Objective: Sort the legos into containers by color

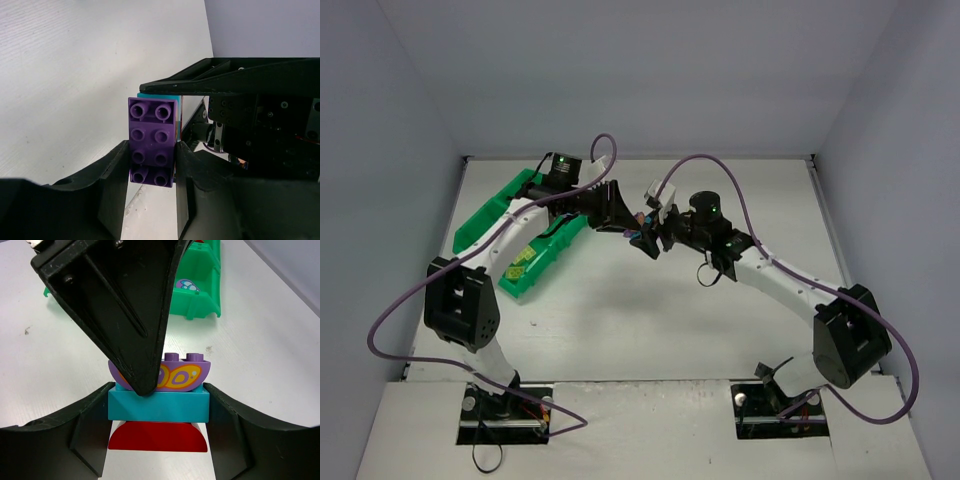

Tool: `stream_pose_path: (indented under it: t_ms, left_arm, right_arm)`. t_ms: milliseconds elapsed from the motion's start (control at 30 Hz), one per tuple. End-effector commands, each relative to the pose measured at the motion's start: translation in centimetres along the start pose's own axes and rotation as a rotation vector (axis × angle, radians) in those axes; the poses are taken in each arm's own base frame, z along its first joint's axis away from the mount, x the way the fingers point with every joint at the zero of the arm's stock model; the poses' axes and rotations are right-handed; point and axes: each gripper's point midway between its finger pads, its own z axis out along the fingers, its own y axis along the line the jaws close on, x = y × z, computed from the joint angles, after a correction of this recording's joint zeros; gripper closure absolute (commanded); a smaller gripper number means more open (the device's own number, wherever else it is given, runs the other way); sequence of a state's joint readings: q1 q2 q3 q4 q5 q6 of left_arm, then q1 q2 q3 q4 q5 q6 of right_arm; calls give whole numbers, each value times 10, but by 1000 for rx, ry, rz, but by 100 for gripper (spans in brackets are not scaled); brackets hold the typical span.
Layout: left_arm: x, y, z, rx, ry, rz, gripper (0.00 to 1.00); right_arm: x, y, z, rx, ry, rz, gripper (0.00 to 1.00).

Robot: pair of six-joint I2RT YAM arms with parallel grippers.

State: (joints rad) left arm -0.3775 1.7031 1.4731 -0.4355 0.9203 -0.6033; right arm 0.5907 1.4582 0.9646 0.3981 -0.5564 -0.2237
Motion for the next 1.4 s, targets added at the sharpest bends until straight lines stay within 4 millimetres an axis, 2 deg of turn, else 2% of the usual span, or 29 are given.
stream_pose_path:
  t_ms: [0, 200, 233, 433, 633, 700, 733, 767, 833, 867, 933, 967, 1100, 1133, 1200, 1233, 1267, 1333, 1367]
  left_arm:
    - [-14, -28, -11, 70, -37, 87, 100]
    - [-26, -23, -26, 45, -68, 93, 100]
    - [-29, -19, -30, 37, -75, 88, 100]
    - [-46, -9, -49, 12, -109, 80, 100]
    - [-61, 5, -62, -3, -133, 59, 100]
    - [-69, 16, -68, -47, -157, 69, 100]
    - [-73, 22, -70, -75, -171, 66, 100]
    - [-84, 38, -74, -146, -208, 59, 100]
    - [-90, 61, -80, -257, -228, 53, 100]
    - [-103, 83, -87, -392, -275, 54, 100]
    - [-110, 109, -97, -535, -299, 65, 99]
    - [-119, 132, -107, -668, -332, 67, 98]
    - [-132, 182, -125, -913, -381, 63, 93]
    - [-133, 195, -124, -949, -377, 57, 92]
    - [-137, 207, -125, -990, -386, 64, 75]
    - [-137, 214, -121, -993, -379, 58, 71]
    - [-141, 215, -119, -988, -391, 66, 62]
    - [-143, 221, -114, -986, -387, 63, 55]
    - [-143, 221, -112, -982, -387, 62, 48]
  right_arm:
    - [-34, -4, -7, 29, -93, -72, 100]
    - [-5, -9, -15, 86, -22, -60, 100]
    - [6, -9, -17, 93, -2, -49, 100]
    - [29, -11, -29, 125, 41, -14, 100]
    - [32, -15, -36, 149, 49, -11, 100]
    - [33, -16, -38, 154, 51, -9, 100]
    - [34, -15, -39, 155, 54, -3, 100]
    - [34, -16, -39, 157, 55, -1, 100]
    - [34, -16, -40, 161, 57, 6, 100]
    - [32, -16, -40, 165, 52, 10, 100]
    - [32, -16, -40, 167, 52, 15, 100]
    - [31, -17, -40, 172, 49, 22, 100]
    - [26, -20, -40, 190, 40, 44, 100]
    - [25, -21, -40, 193, 39, 48, 100]
    - [23, -21, -40, 199, 32, 68, 100]
    - [22, -21, -39, 197, 30, 75, 100]
    - [21, -20, -38, 191, 28, 81, 100]
    - [20, -20, -37, 190, 23, 90, 100]
    - [17, -21, -36, 193, 14, 91, 100]
